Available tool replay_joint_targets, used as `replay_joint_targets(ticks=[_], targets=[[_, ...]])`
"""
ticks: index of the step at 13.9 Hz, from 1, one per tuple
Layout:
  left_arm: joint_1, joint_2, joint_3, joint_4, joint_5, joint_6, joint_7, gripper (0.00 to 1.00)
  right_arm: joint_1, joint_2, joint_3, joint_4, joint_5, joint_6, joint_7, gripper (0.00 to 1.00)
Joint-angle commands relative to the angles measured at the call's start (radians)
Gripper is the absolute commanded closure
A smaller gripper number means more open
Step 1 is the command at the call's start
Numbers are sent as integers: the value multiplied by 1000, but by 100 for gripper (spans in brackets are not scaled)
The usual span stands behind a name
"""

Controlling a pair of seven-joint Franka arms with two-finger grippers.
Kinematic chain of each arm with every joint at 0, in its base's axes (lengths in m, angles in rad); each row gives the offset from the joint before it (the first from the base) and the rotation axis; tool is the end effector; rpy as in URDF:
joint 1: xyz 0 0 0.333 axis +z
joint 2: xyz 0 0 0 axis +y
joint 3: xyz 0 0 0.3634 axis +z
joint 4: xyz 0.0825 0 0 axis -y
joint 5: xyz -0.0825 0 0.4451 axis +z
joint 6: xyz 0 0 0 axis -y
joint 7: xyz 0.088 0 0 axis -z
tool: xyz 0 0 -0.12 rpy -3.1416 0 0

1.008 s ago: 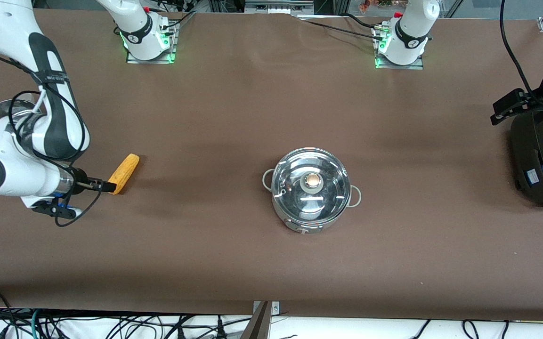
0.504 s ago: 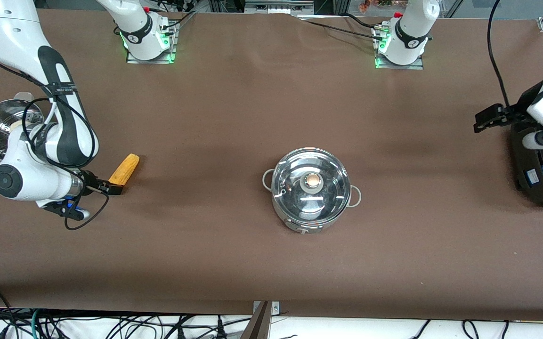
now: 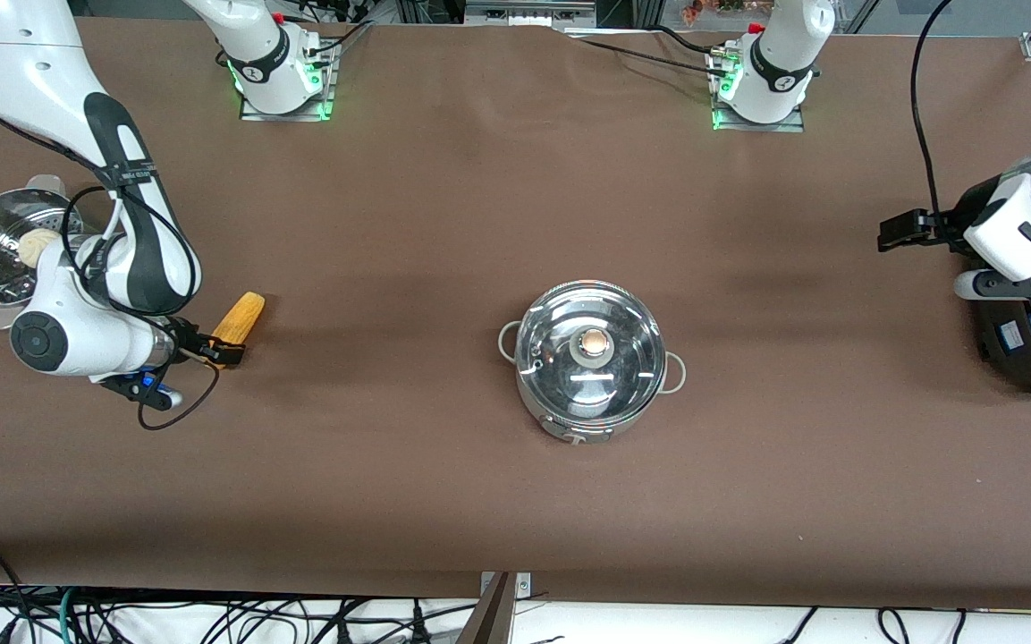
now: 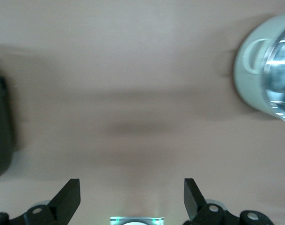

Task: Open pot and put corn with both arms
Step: 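Grasp the corn with the right gripper while the left gripper reaches the lid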

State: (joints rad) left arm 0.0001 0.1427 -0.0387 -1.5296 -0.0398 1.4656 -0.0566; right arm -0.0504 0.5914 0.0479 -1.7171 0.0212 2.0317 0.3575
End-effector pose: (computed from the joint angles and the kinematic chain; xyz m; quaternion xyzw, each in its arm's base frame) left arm 0.6454 -0.0284 0.5826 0.9944 0.0088 -0.1040 0.0177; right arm 0.7079 -0.0028 0.2114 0.9727 -0.1853 -0.1395 0.0021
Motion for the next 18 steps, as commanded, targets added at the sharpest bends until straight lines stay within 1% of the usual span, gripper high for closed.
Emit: replay_joint_targets(ticks=[1,3,6,7,9,11,12,14,18], targets=[[-31,3,-29,57,-32,-28,-122,6,-8,-21,10,-48,11,32,15,0],[-64,12,-36,60,-35,-27,-198,5,-8,-22,12,-76,12,62,17,0],[-118,53,-36,65,-110,-2,-288,4,-8,-22,12,-98,13,82,17,0],[-149,70,-35,80,-117,25,-333,2,-8,-22,10,-104,13,91,17,0],[-201,119,-36,129,-115,35,-449,1,-8,-22,10,-124,13,114,17,0],[-244,181,-36,190,-115,44,-495,1,-8,-22,12,-125,13,117,15,0],[-271,208,-35,209,-114,64,-531,1,-8,-22,10,-125,13,117,17,0],[-322,247,-35,210,-112,139,-609,1,-9,-21,10,-127,13,119,17,0],[-400,304,-35,210,-110,240,-681,1,-9,-19,10,-133,13,130,17,0]])
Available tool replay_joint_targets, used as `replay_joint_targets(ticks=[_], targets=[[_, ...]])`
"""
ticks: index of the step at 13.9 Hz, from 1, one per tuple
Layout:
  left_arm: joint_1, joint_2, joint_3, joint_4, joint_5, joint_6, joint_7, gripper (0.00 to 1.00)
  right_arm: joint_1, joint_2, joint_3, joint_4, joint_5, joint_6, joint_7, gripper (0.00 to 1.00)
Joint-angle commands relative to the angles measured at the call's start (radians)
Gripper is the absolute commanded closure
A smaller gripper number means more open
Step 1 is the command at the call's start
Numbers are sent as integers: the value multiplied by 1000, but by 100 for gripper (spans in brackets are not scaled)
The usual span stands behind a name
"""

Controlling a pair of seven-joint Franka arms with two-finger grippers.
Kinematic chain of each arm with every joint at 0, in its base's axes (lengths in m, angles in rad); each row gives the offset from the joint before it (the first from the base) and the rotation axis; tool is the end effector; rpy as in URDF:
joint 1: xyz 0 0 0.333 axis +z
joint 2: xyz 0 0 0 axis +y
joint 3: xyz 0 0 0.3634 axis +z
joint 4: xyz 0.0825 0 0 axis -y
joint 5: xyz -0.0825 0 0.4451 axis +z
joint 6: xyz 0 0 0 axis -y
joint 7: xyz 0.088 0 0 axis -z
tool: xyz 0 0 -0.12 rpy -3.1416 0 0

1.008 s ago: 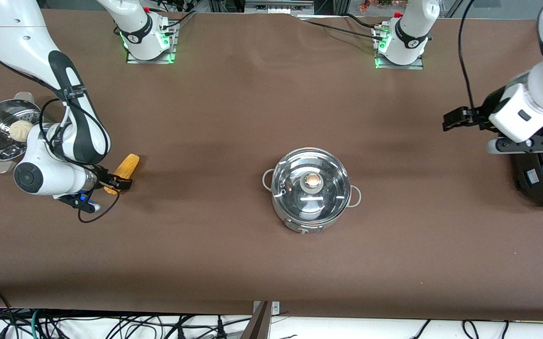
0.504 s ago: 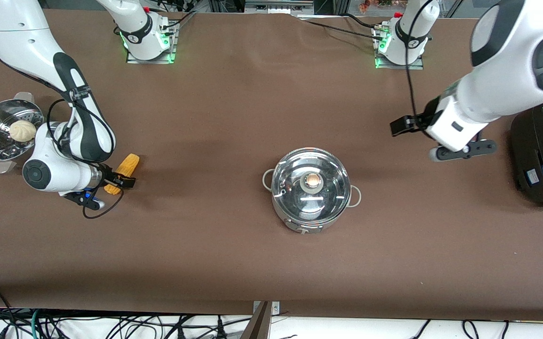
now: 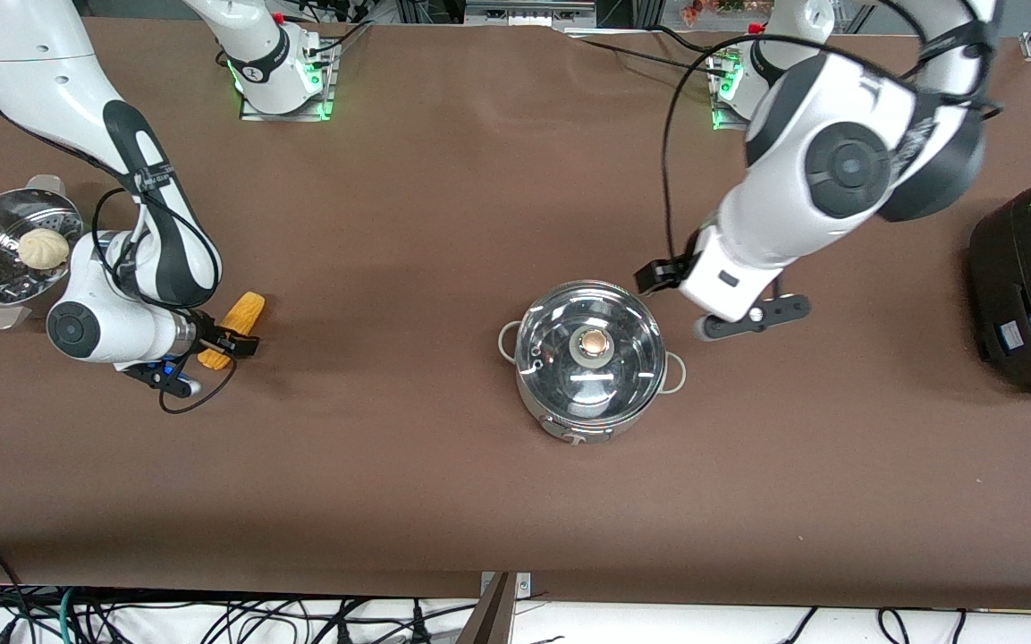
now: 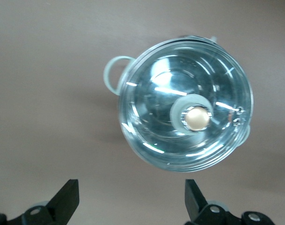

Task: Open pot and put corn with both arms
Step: 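Grasp the corn with the right gripper while the left gripper reaches the lid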

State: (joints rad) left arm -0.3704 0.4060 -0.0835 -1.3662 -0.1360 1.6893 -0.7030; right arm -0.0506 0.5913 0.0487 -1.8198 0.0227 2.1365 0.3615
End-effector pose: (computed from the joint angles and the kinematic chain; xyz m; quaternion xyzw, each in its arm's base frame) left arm 0.6720 -0.3324 0.5015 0.9862 0.1370 -0.0797 0.0478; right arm 0.6818 -0.0014 0.1733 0.9723 -0.1884 -0.1384 0.0021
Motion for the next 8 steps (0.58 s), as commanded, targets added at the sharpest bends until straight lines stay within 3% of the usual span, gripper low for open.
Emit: replay_joint_targets(ticks=[1,4,5,6,7,8], targets=[[-53,54,10,47,-13,38,-44,0,-9,-19,10,-38,11,31,11,0],[-96,105,10,46,-8,101,-41,0,-9,-19,10,-44,11,40,10,1],[-110,123,11,47,-5,118,-41,0,-9,-21,11,-43,11,40,2,12],[-111,135,11,47,-5,144,-41,0,-9,-24,11,-42,11,39,-1,44],[-111,148,11,47,-4,167,-39,0,-9,-30,11,-42,11,34,-3,66],[-111,157,11,47,-4,187,-39,0,-9,-31,11,-42,11,31,-3,74]])
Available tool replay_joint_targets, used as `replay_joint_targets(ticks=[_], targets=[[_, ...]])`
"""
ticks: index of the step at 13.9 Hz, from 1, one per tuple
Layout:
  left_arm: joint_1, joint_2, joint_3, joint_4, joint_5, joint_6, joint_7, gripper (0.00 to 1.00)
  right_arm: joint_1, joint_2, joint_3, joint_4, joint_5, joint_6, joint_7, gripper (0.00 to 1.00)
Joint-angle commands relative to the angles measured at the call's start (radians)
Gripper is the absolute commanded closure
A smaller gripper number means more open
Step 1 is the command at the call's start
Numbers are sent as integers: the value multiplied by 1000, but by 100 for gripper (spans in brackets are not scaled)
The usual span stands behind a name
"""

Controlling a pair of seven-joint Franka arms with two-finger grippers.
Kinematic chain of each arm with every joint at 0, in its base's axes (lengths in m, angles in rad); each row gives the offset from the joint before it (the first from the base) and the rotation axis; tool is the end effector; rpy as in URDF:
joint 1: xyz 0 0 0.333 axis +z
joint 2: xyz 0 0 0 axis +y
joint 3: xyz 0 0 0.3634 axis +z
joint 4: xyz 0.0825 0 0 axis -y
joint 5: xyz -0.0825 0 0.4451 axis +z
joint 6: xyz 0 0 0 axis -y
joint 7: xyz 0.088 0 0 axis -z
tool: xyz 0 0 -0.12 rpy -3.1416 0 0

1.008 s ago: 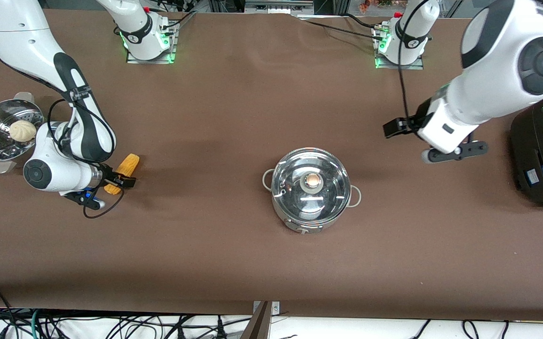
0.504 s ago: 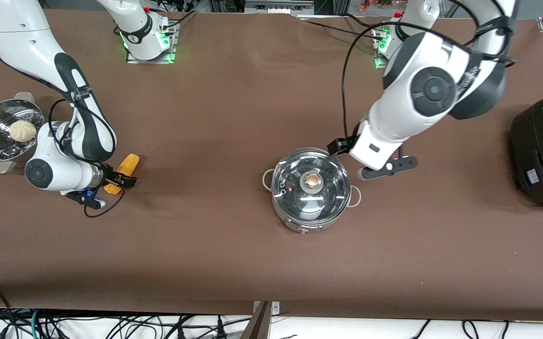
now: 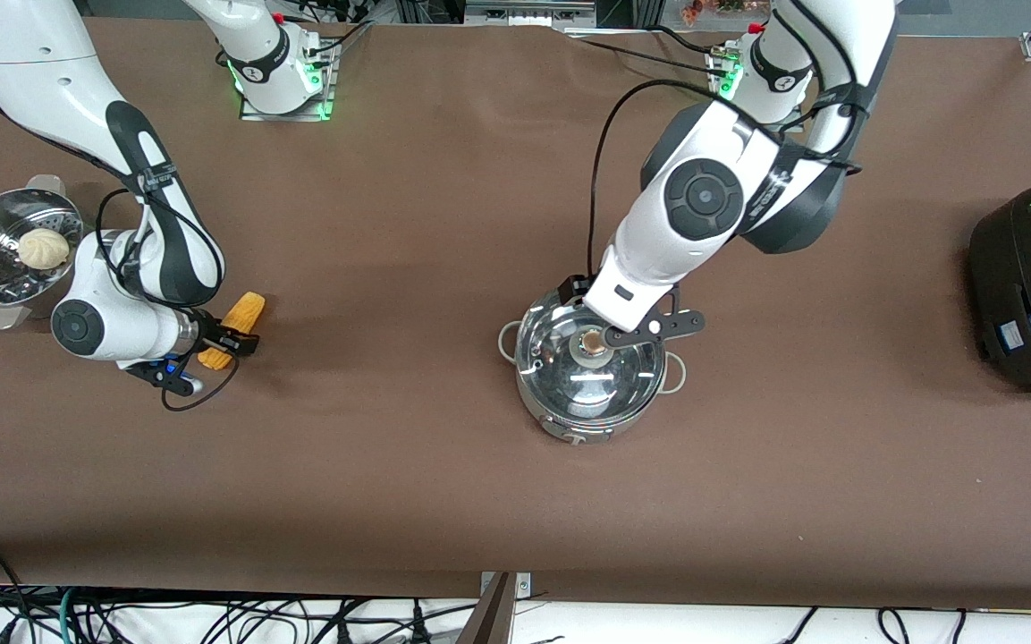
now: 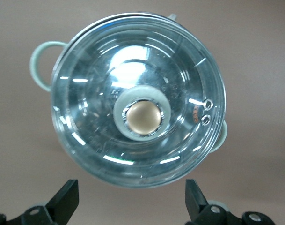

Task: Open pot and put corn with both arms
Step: 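Grasp the corn with the right gripper while the left gripper reaches the lid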

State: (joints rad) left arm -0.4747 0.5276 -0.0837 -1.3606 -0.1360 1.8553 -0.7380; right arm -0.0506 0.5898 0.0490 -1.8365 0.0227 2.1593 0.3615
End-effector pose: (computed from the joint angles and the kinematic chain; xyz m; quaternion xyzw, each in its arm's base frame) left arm 0.6677 -0.4166 0.4245 0.9896 0.1146 -0.0643 0.0591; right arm 0.6782 -0.0011 0.1687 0.9728 -0.1885 -0.1347 0.0016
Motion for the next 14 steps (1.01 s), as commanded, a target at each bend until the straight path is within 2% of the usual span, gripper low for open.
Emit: replay_joint_targets(ticks=[1,5,9,14], targets=[[-8,46,13,41,-4,36,3,0,-9,-30,11,-23,9,5,-4,79],[-28,80,10,41,96,76,11,0,-9,-38,11,-17,9,-1,-15,95],[-28,112,12,41,99,120,9,0,-8,-73,12,-10,8,-6,-18,100],[-28,120,13,41,99,122,16,4,-9,-94,51,62,26,-117,-16,100]])
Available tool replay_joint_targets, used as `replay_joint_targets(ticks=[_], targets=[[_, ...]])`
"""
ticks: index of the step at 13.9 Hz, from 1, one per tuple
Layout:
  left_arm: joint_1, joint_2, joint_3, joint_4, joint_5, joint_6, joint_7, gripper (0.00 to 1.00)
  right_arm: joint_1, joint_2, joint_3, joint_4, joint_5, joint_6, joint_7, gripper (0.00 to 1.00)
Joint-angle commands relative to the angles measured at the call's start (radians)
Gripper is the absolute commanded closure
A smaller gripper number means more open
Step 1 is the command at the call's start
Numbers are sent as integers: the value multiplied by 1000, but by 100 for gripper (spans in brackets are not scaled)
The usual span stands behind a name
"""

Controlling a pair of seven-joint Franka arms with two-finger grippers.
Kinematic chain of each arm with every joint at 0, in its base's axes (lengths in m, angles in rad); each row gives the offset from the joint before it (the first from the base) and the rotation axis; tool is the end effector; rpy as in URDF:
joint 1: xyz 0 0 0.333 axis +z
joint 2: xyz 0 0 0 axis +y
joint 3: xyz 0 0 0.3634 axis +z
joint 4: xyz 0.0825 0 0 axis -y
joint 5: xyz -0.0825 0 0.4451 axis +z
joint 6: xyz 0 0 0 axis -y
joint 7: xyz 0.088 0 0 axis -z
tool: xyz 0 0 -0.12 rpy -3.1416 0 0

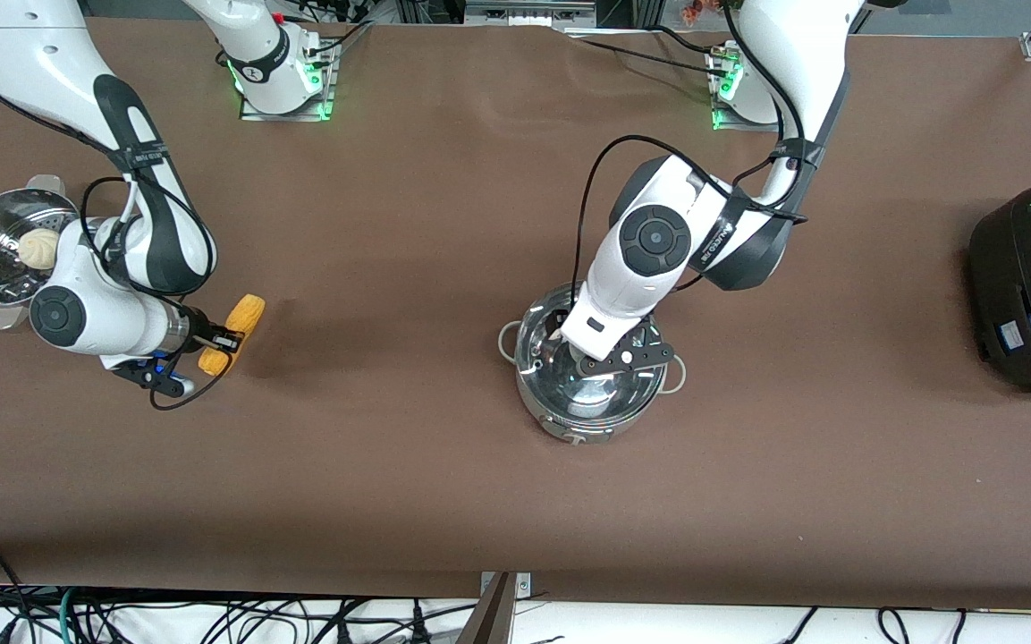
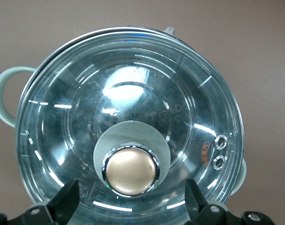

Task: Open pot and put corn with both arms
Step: 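Grasp the corn with the right gripper while the left gripper reaches the lid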

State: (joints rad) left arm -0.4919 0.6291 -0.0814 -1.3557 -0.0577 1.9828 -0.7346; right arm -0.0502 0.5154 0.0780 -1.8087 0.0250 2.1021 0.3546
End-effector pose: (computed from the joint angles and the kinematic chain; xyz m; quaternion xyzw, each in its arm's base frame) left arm 0.6847 -0.4309 0.3562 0.9937 0.0997 -0.0307 0.0399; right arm 0.6914 0.0177 0.2289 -0.9785 0.1718 0.1137 0.0082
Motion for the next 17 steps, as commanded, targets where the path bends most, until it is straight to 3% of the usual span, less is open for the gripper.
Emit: replay_joint_targets(ticks=[1,11,17], targets=[[-11,18,11,38,21,-4,12,5,-10,-28,26,49,33,-74,-9,100],[-16,35,8,38,68,21,12,21,-8,-49,130,190,24,-112,-65,100],[-16,29,9,43,68,19,8,52,-8,-72,141,330,21,-239,-226,100]])
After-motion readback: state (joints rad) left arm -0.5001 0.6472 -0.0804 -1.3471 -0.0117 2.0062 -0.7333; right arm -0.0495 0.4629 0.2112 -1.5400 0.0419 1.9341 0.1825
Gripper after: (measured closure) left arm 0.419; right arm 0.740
